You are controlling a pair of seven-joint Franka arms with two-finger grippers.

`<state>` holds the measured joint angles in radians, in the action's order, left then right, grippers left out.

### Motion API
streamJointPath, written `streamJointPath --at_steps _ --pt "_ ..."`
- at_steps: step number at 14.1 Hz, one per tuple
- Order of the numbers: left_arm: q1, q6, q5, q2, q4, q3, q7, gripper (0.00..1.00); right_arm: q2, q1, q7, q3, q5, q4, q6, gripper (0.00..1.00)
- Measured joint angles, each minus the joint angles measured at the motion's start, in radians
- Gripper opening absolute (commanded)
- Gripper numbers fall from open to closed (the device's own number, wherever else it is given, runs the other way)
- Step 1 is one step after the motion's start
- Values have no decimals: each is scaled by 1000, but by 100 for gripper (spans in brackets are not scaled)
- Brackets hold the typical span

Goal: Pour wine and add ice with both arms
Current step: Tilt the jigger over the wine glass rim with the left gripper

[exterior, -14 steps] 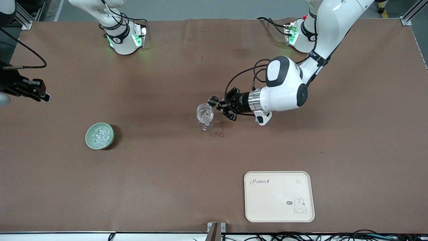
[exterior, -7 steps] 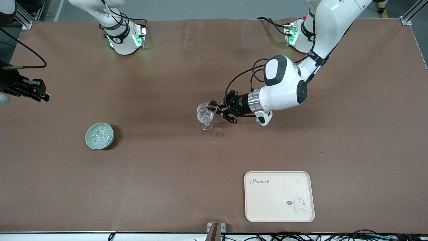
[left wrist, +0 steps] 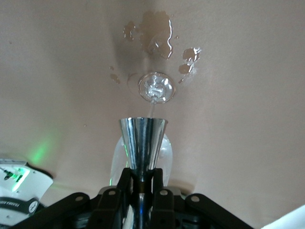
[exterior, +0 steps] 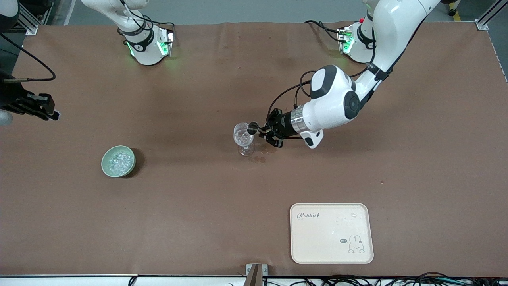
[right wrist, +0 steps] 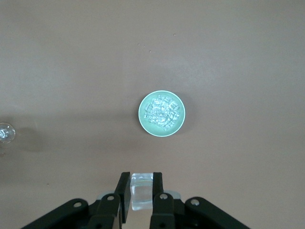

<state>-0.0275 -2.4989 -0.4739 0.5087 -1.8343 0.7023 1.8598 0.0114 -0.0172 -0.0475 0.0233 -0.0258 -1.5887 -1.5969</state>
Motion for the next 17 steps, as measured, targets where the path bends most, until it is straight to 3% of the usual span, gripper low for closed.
streamJointPath --at_steps 9,17 --pt "-49 0 255 36 38 -4 227 1 0 0 0 1 0 0 0 5" --pt "-56 5 268 59 52 -6 240 1 0 0 0 1 0 0 0 5"
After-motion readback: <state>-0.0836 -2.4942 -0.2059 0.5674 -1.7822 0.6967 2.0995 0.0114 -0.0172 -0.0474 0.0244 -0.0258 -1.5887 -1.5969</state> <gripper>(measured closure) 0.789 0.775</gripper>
